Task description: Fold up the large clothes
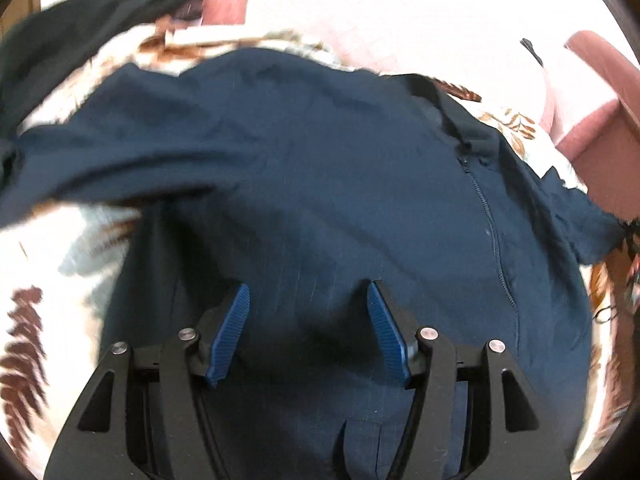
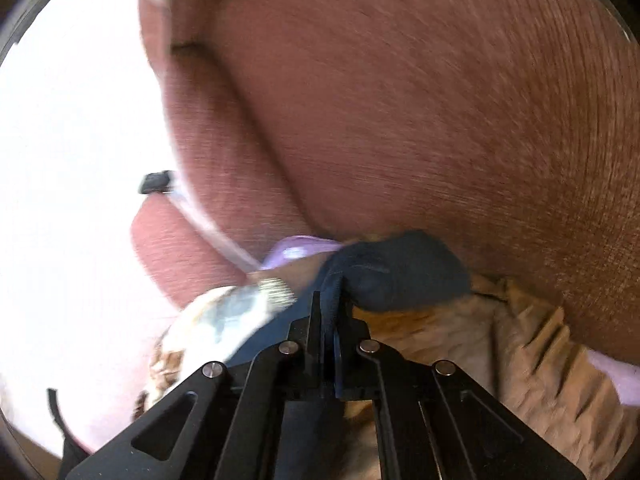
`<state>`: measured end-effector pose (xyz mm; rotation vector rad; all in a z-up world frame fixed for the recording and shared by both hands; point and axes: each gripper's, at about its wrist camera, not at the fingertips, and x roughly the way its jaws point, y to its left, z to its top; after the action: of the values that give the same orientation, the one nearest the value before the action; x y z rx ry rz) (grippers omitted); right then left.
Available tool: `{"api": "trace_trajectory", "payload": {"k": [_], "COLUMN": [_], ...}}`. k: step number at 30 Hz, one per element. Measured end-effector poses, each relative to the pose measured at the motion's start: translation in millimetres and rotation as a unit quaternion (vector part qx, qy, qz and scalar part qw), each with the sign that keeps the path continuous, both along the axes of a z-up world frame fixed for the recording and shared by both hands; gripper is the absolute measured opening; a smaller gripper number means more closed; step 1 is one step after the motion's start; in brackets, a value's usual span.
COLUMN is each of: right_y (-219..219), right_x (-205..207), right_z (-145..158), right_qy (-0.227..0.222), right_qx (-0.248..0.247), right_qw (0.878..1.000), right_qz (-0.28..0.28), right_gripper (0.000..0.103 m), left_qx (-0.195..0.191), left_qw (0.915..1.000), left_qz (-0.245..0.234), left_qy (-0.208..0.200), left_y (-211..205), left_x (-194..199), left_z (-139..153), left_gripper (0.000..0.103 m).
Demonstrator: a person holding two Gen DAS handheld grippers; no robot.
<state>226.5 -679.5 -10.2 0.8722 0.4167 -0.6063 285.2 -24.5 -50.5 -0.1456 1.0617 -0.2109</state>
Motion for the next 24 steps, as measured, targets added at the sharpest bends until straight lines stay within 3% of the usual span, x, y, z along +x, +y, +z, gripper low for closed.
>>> {"api": "trace_trajectory", "payload": {"k": [3, 7, 12, 21, 24], "right_y": [25.8, 91.5, 171.6, 340.0, 402.9], "right_x": [1.5, 13.6, 28.4, 86.7, 103.9], "right_z": [22.2, 51.2, 55.9, 35.2, 27.7], "right_qy": [-0.028, -0.056, -0.058, -0.017, -0.011], "right_qx": [-0.004, -0.008, -0.007, -0.011, -0.019], "right_qw": [0.999, 0.991, 0.975, 0.931, 0.907], "right_qz": [0.041, 0.12, 0.213, 0.365, 0.421], "right_gripper": [0.002, 0.002, 0.002, 0.002, 0.002], "left_qx": [-0.001, -0.013, -0.026, -0.048, -0.06], "left_qw": [1.0, 0.9999, 0.9996, 0.9981, 0.997], "left_qz": [-0.002, -0.004, 0.008, 0.039, 0.048], "left_qy": [0.002, 0.007, 0.01, -0.004, -0.001], "left_y": [1.1, 6.0, 18.1, 51.9, 64.6], "left_x": [0.6, -1.8, -2.5, -5.1, -4.8], "left_z": [1.3, 5.3, 7.2, 16.6, 17.2], "left_gripper": [0.06, 0.06, 0.06, 0.06, 0.06]}}
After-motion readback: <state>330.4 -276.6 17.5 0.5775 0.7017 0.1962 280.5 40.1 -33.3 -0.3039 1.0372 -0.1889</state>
